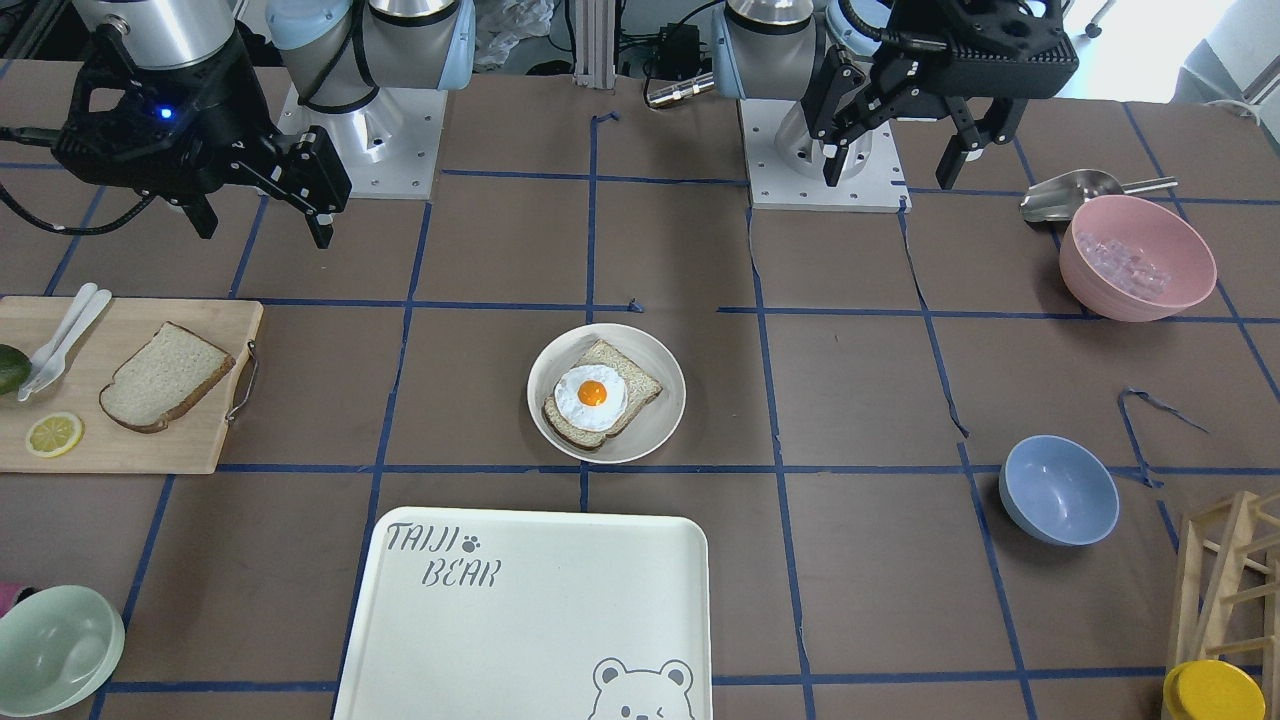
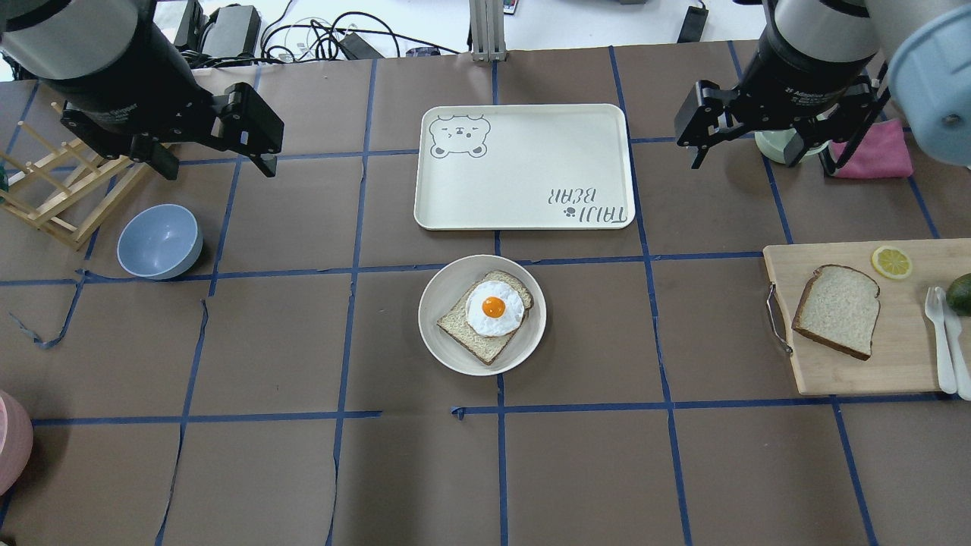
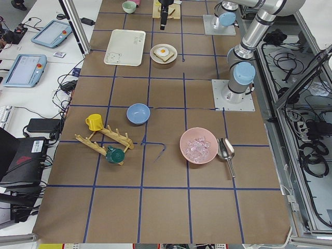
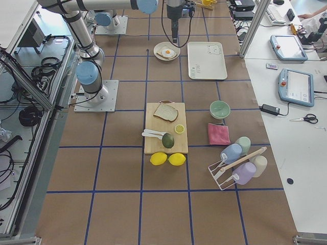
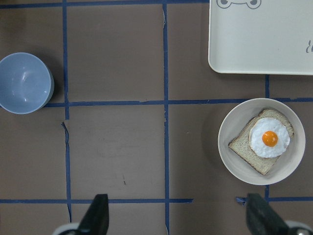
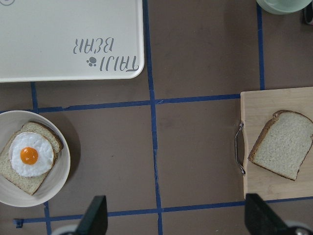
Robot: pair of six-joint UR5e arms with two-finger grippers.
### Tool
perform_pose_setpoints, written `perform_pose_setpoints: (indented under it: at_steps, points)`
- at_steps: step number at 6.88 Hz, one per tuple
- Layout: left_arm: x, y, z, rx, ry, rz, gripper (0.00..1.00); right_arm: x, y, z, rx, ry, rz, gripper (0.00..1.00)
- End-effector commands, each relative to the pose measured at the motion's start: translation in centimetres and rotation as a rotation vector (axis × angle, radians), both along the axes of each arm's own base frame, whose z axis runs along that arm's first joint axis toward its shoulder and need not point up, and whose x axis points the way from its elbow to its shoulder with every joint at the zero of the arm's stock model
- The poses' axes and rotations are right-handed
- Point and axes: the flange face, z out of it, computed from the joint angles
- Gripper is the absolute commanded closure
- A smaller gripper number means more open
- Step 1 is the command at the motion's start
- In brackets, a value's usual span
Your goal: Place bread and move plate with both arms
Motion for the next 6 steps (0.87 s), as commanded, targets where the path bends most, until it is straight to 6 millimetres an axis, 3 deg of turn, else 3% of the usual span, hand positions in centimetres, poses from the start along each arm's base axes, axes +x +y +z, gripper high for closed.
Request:
perform_pose_setpoints:
  at_steps: [1, 6]
  points:
    - [-0.01, 0.0, 0.0, 0.0, 0.001, 0.0, 0.0, -0.05, 0.01, -0.14, 0.006, 0.001, -0.001, 0.0]
    - [-0.01, 0.0, 0.0, 0.0, 0.001, 0.0, 0.0, 0.05, 0.01, -0.14, 0.006, -0.008, 0.001, 0.0]
